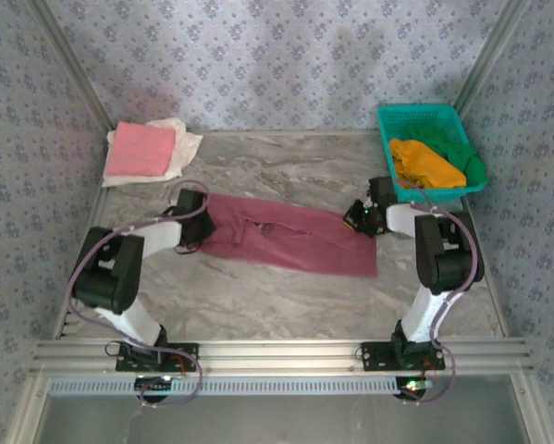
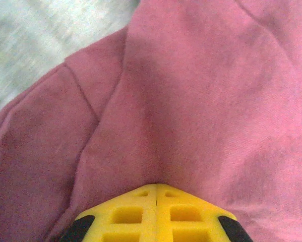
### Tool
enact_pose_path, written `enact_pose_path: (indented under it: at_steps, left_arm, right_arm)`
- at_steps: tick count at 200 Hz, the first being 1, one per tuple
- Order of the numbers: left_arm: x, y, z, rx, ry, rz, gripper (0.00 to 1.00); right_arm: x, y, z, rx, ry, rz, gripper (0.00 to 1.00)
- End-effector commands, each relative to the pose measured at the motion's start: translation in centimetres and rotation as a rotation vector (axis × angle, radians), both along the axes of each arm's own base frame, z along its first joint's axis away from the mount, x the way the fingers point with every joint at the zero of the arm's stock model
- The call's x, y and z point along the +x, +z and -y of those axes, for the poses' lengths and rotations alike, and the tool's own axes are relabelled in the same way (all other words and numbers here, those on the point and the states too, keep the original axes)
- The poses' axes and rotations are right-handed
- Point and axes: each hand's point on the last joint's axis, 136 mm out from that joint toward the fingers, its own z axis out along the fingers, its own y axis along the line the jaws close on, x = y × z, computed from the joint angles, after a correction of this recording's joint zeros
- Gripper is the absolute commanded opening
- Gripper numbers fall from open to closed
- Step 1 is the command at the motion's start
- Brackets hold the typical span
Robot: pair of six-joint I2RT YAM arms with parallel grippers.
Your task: Fold and stack the t-shirts
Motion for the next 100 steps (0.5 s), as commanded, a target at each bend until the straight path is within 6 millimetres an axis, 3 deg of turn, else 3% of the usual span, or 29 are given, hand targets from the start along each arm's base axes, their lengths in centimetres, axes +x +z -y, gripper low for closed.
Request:
enact_pose_path:
  at_steps: [1, 37, 72, 86, 100]
  left_arm:
    - [3.2, -0.7, 0.9, 0.011, -0.079, -0.041, 0.00]
    - [10.8, -1.1, 2.1, 0.001, -0.138, -0.014, 0.00]
    - [17.9, -1.5, 5.8, -0.077, -0.289, 0.012, 0.00]
    - [20.8, 0.4, 7.6, -0.105, -0.353, 0.061, 0.00]
    - [22.9, 2.1, 8.1, -0.082, -0.381, 0.101, 0.00]
  right_arm:
    - [-3.7, -1.1, 0.4, 0.002, -0.062, -0.092, 0.00]
    - [-8.2, -1.5, -0.6, -0.040, -0.112, -0.115, 0.00]
    - [-12.3, -2.2, -5.3, -0.053, -0.044, -0.131, 0.00]
    - [-13.6, -2.3, -7.3, -0.068, 0.011, -0.122, 0.00]
    - [-13.9, -1.5, -8.6, -0.091, 0.066, -0.080, 0.00]
